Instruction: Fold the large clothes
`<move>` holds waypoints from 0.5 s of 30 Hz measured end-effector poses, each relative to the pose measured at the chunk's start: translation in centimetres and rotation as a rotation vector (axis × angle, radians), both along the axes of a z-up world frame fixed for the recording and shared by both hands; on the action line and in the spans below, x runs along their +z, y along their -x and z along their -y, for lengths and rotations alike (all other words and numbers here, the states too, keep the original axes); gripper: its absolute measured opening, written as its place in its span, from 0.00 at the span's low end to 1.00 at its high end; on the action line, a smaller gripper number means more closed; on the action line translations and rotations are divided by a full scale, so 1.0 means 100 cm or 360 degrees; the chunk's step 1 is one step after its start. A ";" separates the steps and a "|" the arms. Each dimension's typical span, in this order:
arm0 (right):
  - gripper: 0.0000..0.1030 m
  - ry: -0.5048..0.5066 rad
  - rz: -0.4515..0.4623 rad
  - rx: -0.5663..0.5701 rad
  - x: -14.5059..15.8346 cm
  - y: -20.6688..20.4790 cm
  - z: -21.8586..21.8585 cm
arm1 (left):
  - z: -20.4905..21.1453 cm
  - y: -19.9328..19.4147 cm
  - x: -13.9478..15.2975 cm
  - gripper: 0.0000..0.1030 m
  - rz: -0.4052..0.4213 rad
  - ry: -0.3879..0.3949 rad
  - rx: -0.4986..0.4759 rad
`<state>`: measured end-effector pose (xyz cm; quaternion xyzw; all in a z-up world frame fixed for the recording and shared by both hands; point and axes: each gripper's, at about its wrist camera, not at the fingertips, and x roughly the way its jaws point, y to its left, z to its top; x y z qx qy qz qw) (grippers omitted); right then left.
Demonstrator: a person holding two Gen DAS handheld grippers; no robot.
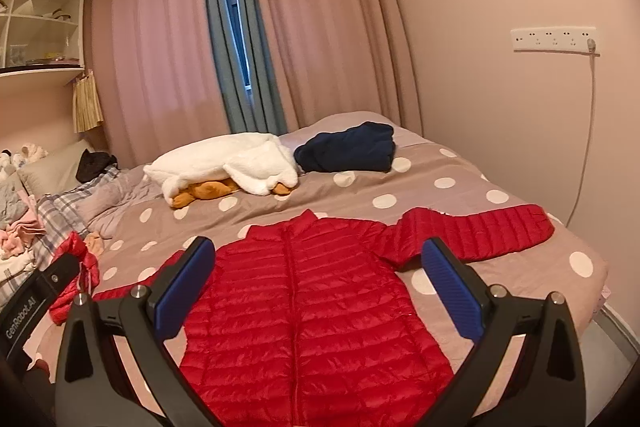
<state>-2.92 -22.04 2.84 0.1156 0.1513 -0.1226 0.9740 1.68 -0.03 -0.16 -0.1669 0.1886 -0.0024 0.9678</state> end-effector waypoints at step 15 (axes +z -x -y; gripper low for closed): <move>1.00 -0.0100 0.0001 -0.0091 0.000 0.005 0.019 | 0.012 -0.002 -0.004 0.99 -0.0017 -0.0055 -0.0022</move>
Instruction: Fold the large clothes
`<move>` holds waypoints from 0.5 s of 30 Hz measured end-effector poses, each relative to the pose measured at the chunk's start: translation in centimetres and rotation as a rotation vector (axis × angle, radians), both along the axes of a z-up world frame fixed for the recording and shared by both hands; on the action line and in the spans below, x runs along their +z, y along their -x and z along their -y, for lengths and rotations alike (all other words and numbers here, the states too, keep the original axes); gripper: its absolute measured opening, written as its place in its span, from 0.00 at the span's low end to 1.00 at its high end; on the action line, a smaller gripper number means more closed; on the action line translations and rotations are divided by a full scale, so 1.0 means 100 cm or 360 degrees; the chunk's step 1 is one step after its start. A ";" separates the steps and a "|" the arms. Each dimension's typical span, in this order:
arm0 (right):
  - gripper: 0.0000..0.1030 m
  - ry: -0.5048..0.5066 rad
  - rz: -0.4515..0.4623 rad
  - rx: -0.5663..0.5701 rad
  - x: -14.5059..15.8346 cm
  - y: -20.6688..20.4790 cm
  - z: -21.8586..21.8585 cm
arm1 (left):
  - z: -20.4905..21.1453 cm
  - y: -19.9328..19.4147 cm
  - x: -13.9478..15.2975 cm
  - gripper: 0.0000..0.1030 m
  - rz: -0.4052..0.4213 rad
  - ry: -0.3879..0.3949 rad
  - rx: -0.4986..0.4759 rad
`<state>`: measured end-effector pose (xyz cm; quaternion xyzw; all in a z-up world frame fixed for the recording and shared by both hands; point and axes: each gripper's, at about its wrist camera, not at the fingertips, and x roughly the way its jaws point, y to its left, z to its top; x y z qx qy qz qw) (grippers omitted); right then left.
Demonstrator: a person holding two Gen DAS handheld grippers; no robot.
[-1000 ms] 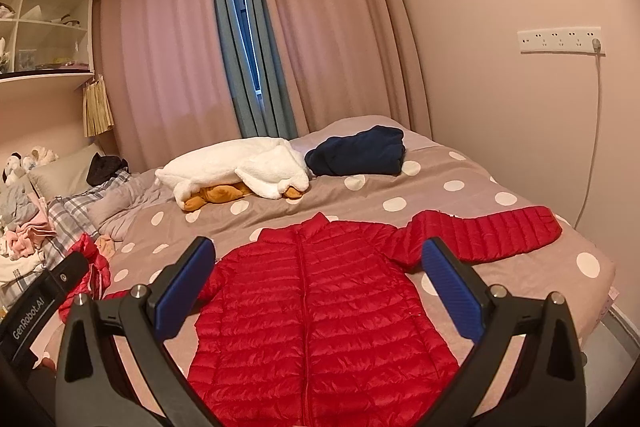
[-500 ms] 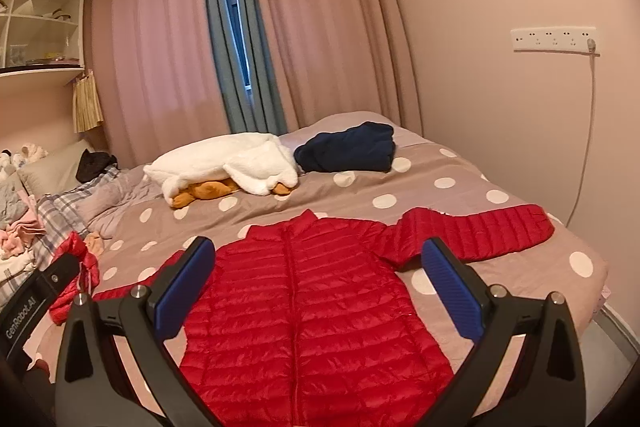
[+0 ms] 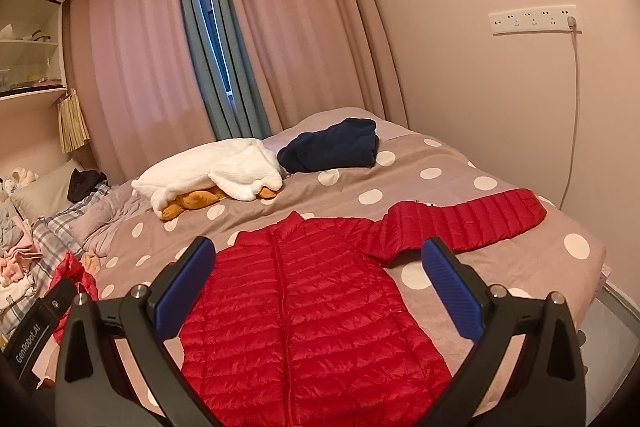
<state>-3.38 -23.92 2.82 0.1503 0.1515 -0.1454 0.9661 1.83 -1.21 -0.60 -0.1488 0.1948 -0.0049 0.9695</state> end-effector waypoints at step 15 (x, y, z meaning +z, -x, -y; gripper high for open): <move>1.00 0.0041 -0.0033 0.0032 -0.001 -0.008 -0.005 | -0.011 -0.006 0.001 0.99 -0.0019 0.0060 0.0063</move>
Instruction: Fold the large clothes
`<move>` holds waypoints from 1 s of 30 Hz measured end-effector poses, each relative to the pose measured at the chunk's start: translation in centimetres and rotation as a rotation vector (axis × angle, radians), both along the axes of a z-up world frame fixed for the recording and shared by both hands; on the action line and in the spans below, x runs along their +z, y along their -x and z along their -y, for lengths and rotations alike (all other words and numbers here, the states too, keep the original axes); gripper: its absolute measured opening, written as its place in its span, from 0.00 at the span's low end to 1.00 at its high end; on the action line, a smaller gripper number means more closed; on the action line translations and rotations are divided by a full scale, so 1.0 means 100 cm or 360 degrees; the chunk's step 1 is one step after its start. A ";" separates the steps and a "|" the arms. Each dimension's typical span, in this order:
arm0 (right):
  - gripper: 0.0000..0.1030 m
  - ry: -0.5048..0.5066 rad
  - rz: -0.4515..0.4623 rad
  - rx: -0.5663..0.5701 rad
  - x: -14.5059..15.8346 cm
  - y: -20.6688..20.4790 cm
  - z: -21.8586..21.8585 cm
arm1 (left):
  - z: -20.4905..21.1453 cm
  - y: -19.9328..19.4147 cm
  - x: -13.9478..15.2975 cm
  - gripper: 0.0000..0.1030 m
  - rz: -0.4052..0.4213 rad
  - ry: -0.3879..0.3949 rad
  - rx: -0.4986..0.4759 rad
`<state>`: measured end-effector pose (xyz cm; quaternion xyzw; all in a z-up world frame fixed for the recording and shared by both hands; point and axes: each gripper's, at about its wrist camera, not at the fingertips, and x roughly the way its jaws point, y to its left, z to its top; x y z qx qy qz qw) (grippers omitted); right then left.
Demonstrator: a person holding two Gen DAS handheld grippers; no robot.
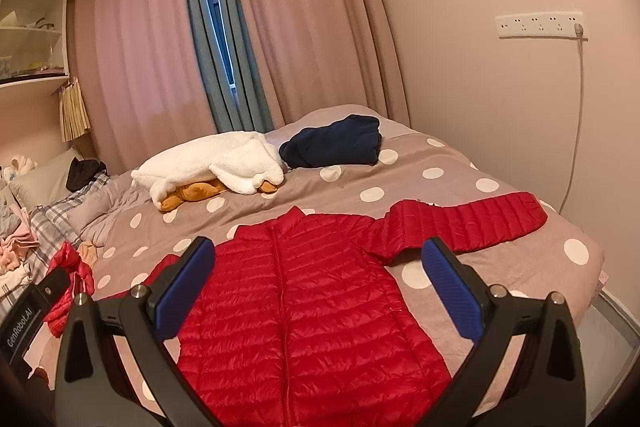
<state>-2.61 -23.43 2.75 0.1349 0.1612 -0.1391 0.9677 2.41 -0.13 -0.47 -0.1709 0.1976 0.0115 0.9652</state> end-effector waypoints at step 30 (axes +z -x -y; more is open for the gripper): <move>1.00 0.0036 -0.0027 0.0025 -0.001 -0.007 -0.008 | 0.000 -0.005 0.000 0.99 -0.0021 0.0001 -0.0004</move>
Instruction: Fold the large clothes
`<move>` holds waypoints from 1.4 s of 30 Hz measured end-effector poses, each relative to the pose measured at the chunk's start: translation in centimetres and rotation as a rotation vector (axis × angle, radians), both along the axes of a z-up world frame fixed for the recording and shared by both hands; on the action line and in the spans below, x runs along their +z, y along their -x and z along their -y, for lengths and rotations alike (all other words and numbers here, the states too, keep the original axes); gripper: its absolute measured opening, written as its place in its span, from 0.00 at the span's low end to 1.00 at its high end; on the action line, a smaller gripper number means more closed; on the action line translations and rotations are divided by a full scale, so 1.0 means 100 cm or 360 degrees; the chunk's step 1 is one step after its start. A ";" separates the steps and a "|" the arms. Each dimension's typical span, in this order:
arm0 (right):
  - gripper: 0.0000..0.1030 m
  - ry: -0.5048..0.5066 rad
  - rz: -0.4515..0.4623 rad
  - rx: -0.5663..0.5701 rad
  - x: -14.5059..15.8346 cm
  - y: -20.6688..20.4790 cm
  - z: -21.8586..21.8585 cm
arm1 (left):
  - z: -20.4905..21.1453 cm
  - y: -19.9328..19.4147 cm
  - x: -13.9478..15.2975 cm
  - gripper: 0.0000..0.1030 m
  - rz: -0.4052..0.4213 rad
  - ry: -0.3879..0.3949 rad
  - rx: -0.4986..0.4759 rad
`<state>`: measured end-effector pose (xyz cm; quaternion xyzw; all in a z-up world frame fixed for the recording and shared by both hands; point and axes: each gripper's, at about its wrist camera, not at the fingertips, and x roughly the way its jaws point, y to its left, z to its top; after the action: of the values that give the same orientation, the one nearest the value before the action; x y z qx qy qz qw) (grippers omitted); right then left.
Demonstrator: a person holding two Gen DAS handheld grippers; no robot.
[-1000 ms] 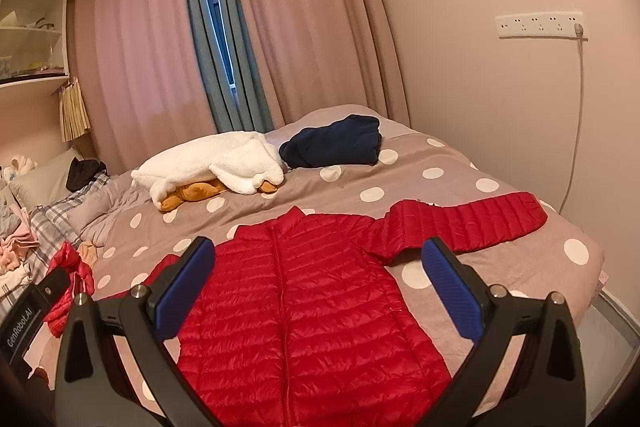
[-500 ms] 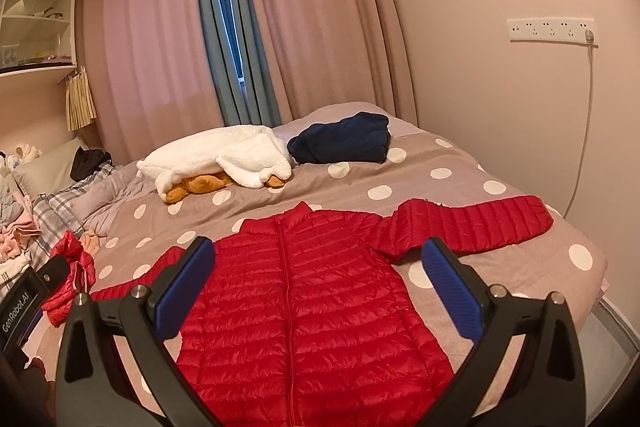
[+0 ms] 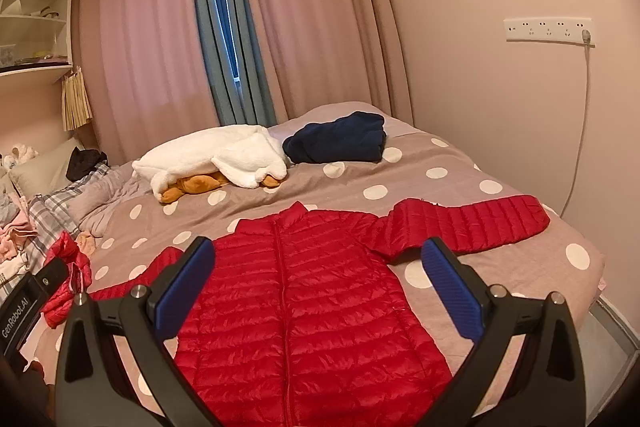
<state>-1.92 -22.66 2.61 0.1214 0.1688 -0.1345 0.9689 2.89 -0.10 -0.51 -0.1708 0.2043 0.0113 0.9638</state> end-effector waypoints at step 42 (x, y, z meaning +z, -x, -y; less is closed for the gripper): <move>1.00 0.0048 -0.0074 0.0052 -0.010 -0.021 -0.008 | -0.016 -0.027 -0.011 0.99 -0.0033 0.0009 0.0059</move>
<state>0.15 -21.83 1.60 0.1008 0.1913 -0.1240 0.9684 5.55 1.50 -1.62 -0.1770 0.2110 0.0304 0.9608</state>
